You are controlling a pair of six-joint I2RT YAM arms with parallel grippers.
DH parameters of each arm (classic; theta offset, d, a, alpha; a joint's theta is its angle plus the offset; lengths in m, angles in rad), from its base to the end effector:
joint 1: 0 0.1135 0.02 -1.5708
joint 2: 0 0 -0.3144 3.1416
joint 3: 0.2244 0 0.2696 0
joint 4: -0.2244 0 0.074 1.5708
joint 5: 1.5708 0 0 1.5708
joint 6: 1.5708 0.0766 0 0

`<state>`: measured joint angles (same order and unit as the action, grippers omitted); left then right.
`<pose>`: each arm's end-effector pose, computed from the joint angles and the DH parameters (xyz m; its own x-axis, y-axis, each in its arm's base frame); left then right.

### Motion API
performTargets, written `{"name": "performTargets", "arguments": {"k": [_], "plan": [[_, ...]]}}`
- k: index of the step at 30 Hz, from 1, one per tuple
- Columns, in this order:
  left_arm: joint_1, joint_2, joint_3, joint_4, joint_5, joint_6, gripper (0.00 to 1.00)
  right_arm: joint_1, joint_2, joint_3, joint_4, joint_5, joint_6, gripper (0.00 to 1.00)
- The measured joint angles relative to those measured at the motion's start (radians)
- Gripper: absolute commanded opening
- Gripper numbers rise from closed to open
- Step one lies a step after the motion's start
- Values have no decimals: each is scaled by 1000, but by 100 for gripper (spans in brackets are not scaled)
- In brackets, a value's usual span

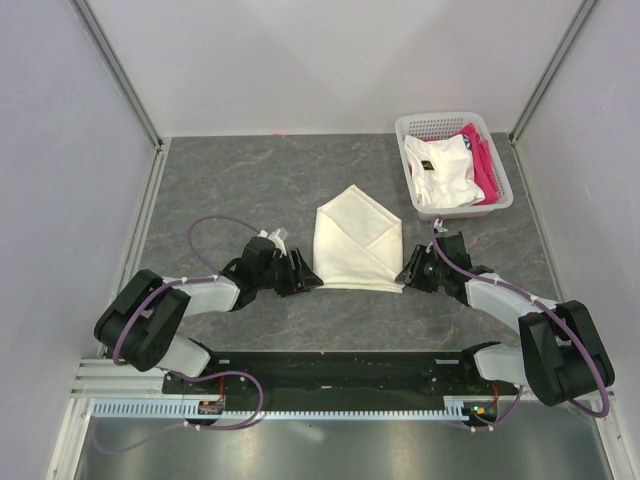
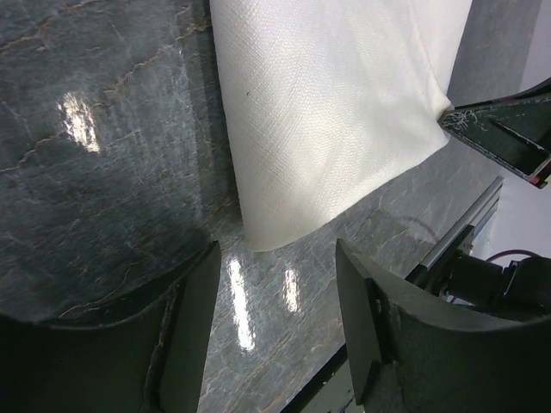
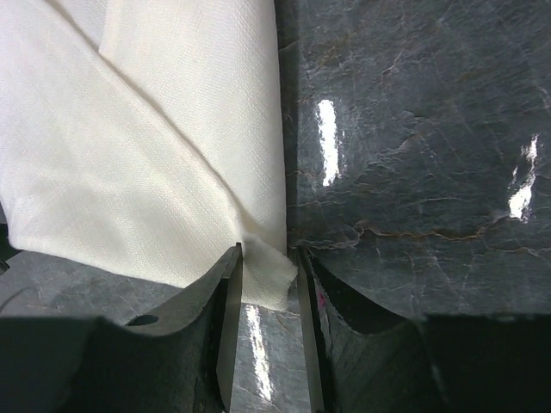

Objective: Fold the napkin, place the utensils inside, and roll it up
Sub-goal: Roll the napkin with the utensil

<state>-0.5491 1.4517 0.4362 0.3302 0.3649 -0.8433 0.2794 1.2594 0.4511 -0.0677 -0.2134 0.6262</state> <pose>0.2287 -0.1720 0.1418 -0.8992 -0.2677 -0.3462 0.0778 0.6807 -0.7284 0.2300 0.0829 0.1498 -0.8326 0.3570 -0.4234 0.1088 0.8550 0.5070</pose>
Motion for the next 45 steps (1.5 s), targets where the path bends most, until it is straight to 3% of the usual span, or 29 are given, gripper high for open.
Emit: {"name": "performTargets", "arguments": {"k": [14,23,29,32,33,39,45], "plan": [[0,66,-25,151,2,-90,58,9,0,0,0,1,3,40],[4,114,-32,214,-10,-127,43,10,0,0,0,2,3,40],[4,133,-34,233,-23,-129,36,11,-4,0,-1,7,1,47],[4,154,-33,260,-19,-130,28,13,-14,0,-5,13,-7,55],[5,162,-32,268,-18,-132,21,15,-19,1,-10,23,-14,59],[14,179,-29,269,-11,-137,2,20,-94,29,-112,147,-112,63],[58,176,-29,243,50,-143,2,115,-249,83,-120,267,-228,65]]}}
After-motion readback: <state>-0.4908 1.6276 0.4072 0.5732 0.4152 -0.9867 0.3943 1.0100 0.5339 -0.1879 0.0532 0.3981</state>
